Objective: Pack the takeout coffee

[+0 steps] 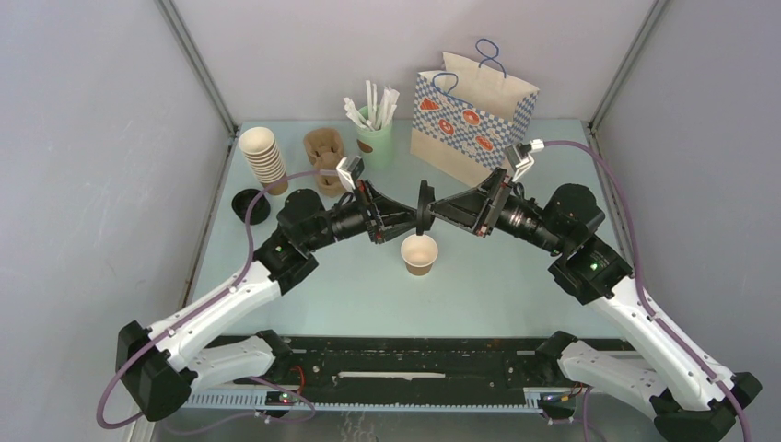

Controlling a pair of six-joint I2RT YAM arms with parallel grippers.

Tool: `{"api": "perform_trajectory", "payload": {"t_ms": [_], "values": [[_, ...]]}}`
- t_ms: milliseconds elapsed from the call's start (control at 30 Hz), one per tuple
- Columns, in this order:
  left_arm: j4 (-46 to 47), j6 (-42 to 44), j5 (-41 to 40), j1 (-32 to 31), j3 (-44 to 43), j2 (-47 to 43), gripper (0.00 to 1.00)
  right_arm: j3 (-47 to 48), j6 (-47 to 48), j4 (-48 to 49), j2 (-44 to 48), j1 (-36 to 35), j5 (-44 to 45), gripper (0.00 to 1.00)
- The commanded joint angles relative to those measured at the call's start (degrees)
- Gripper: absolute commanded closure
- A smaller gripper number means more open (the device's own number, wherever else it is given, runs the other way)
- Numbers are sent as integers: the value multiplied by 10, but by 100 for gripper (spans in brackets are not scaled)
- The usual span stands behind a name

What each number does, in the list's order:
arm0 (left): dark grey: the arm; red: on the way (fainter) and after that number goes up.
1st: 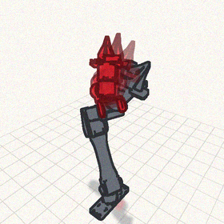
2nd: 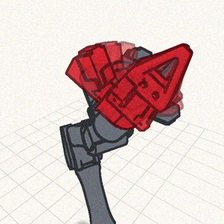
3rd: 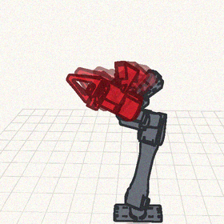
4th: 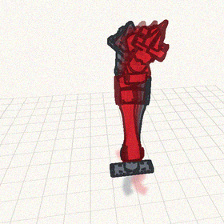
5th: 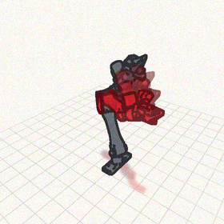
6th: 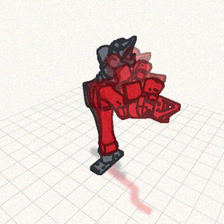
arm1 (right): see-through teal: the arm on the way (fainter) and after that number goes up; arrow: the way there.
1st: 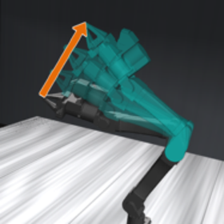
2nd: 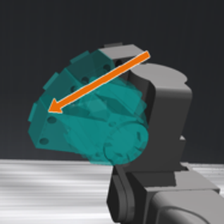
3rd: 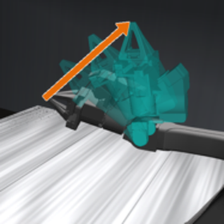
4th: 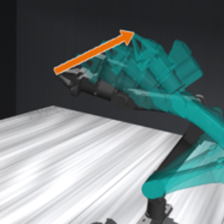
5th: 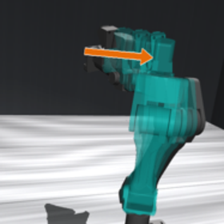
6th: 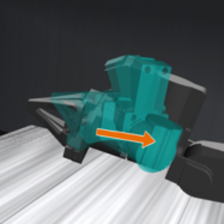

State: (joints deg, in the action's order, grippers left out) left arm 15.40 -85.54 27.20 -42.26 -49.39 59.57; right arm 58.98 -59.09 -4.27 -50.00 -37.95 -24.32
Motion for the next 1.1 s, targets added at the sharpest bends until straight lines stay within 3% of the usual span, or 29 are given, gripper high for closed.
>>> {"api": "perform_trajectory", "payload": {"t_ms": [0,133,267,433,567,833,1067], "values": [[-9,20,-6,-4,3,-16,87,2,2,13,-3,-6,11,25],[-22,24,-8,-3,2,-16,81,2,0,17,-6,-7,9,28],[-63,47,-27,-1,3,-33,62,1,6,6,-3,-7,14,28],[-224,101,-83,39,30,-114,33,2,46,-68,3,6,31,28],[-423,159,-137,103,41,-193,13,10,141,-165,-9,28,55,31],[-586,266,-197,119,-4,-237,7,145,336,-420,-198,-7,193,33],[-607,283,-198,119,-15,-227,7,261,415,-507,-352,-59,290,32]]}}
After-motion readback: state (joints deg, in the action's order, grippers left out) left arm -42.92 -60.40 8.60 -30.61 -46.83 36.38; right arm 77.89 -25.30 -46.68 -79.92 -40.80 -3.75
